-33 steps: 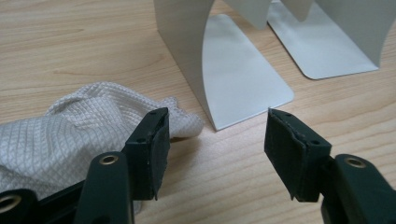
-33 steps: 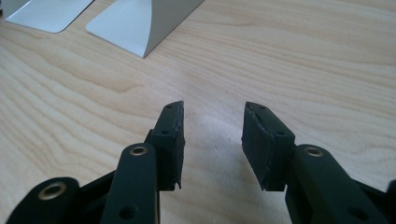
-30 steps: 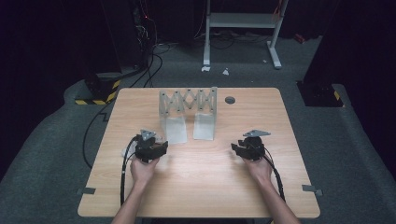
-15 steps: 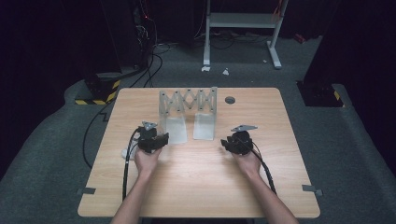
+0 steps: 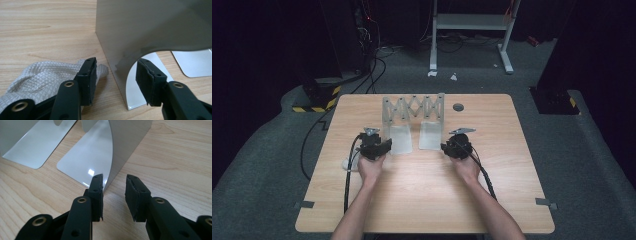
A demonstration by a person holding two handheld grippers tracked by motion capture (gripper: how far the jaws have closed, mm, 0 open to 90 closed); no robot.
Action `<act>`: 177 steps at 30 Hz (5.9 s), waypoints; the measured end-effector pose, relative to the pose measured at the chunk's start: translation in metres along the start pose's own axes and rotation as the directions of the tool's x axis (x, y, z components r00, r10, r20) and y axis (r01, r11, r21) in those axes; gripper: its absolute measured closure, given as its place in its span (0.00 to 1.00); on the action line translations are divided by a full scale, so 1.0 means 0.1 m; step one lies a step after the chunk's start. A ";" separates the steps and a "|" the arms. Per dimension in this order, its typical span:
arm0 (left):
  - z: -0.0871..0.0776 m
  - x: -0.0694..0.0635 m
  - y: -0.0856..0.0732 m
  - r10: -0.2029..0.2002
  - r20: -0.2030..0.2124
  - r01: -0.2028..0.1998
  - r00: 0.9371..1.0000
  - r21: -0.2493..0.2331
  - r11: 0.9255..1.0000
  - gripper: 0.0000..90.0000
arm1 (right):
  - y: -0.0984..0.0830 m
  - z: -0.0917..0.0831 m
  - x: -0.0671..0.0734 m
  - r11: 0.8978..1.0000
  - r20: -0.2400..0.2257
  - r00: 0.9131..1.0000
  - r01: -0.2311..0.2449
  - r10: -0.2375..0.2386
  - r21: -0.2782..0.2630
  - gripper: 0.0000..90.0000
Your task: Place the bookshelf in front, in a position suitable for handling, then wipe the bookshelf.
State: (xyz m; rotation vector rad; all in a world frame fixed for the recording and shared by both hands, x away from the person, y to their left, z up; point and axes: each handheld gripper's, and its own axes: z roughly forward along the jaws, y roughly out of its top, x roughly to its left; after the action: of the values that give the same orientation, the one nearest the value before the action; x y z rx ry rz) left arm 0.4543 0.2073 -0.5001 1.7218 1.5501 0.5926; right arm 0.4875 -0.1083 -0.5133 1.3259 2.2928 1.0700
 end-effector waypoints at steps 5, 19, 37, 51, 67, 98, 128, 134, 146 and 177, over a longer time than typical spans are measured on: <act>0.06 -0.01 0.02 -0.001 0.010 0.001 1.000 0.029 1.000 0.60 | 0.01 0.08 0.00 1.000 0.012 1.000 -0.022 0.022 -0.009 0.75; 0.19 -0.04 0.06 -0.050 0.022 0.049 0.999 0.042 0.998 0.73 | 0.02 0.17 0.00 0.998 0.033 0.998 -0.058 0.059 -0.028 0.80; 0.21 -0.03 0.04 -0.039 0.049 0.036 0.998 0.074 0.997 0.84 | 0.00 0.14 -0.06 1.000 0.100 0.995 -0.025 0.024 0.014 0.93; 0.19 -0.11 0.02 -0.006 0.077 -0.001 0.997 0.087 0.996 0.84 | -0.10 0.02 -0.14 1.000 0.110 0.994 -0.021 0.019 0.016 0.94; 0.12 -0.28 -0.08 0.053 0.126 -0.064 0.991 0.083 0.994 0.85 | -0.28 -0.18 -0.23 1.000 0.116 0.993 -0.018 0.017 0.006 0.94; -0.05 -0.48 -0.25 0.139 0.184 -0.157 0.973 0.087 0.984 0.84 | -0.59 -0.48 -0.13 1.000 0.120 0.992 0.027 -0.028 0.010 0.91; -0.19 -0.52 -0.38 0.141 0.203 -0.160 0.969 0.081 0.984 0.86 | -0.82 -0.71 -0.03 0.999 0.050 0.998 0.045 -0.045 0.012 0.82; -0.19 -0.52 -0.39 0.139 0.200 -0.156 0.970 0.070 0.985 0.86 | -0.85 -0.76 -0.10 0.999 0.027 0.999 0.037 -0.037 -0.012 0.69; -0.19 -0.50 -0.40 0.136 0.201 -0.151 0.970 0.065 0.986 0.86 | -0.90 -0.83 -0.34 1.000 0.055 0.998 0.013 -0.012 -0.016 0.63; -0.62 -0.23 -0.35 0.125 0.159 -0.129 0.979 0.014 0.992 0.59 | -0.80 -0.79 -0.30 0.996 -0.006 1.000 0.026 -0.027 -0.089 0.63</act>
State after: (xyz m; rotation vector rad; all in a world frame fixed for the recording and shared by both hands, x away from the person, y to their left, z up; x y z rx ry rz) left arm 0.3820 0.1983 -0.4851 1.8503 1.3499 0.4893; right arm 0.4093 -0.1940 -0.5200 1.2561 2.2337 1.1554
